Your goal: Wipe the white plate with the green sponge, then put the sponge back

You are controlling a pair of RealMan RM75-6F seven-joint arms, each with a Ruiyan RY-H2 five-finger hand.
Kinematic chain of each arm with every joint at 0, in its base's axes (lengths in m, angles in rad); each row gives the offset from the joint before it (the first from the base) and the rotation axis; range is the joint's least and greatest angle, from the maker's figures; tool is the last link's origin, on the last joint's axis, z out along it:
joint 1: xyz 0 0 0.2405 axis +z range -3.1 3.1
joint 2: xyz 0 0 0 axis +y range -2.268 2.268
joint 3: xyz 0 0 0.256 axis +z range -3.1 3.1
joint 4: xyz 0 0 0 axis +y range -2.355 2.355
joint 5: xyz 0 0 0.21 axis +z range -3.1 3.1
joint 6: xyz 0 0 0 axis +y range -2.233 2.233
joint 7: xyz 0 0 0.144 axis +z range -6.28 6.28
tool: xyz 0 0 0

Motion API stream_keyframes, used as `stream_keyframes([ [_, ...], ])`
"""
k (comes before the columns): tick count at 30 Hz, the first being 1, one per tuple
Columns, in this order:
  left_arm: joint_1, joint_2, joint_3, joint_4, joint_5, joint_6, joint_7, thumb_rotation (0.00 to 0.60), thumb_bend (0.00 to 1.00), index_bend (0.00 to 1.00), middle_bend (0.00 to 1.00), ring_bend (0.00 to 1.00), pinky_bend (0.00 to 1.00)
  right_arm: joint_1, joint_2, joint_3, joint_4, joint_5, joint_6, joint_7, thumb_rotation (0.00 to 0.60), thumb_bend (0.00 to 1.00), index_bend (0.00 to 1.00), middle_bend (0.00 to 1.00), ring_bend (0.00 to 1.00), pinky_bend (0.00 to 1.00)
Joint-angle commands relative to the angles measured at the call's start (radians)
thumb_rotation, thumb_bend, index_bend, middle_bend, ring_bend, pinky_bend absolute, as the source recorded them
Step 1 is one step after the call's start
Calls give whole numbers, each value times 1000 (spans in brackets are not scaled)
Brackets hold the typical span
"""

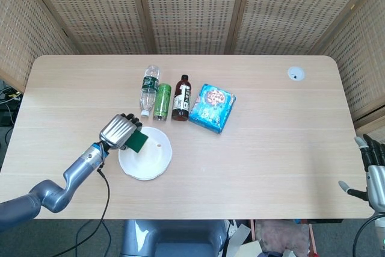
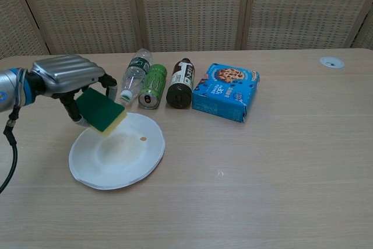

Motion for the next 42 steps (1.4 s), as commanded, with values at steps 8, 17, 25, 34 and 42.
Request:
stream_keyframes([
  [8,-73,-132,-51,63,-175,-105,169,600,155,547,390,281,456,4,4,4,5,13,-10,12,600,0,23,0,0,0],
  [17,-113,-193,-51,127,-262,-154,260,600,161,550,390,281,456,10,0,7,13,26,-24,11,600,0,23,0,0,0],
  [25,-121,-218,-19,152,-331,-185,338,600,167,555,390,281,456,12,0,9,16,30,-25,18,600,0,23,0,0,0],
  [34,-116,-156,-53,49,-334,-106,296,600,181,560,397,285,455,9,4,8,13,24,-17,25,600,0,23,0,0,0],
  [42,-132,-73,-75,-69,-332,-81,286,600,185,560,398,286,456,11,2,5,12,20,-19,19,600,0,23,0,0,0],
])
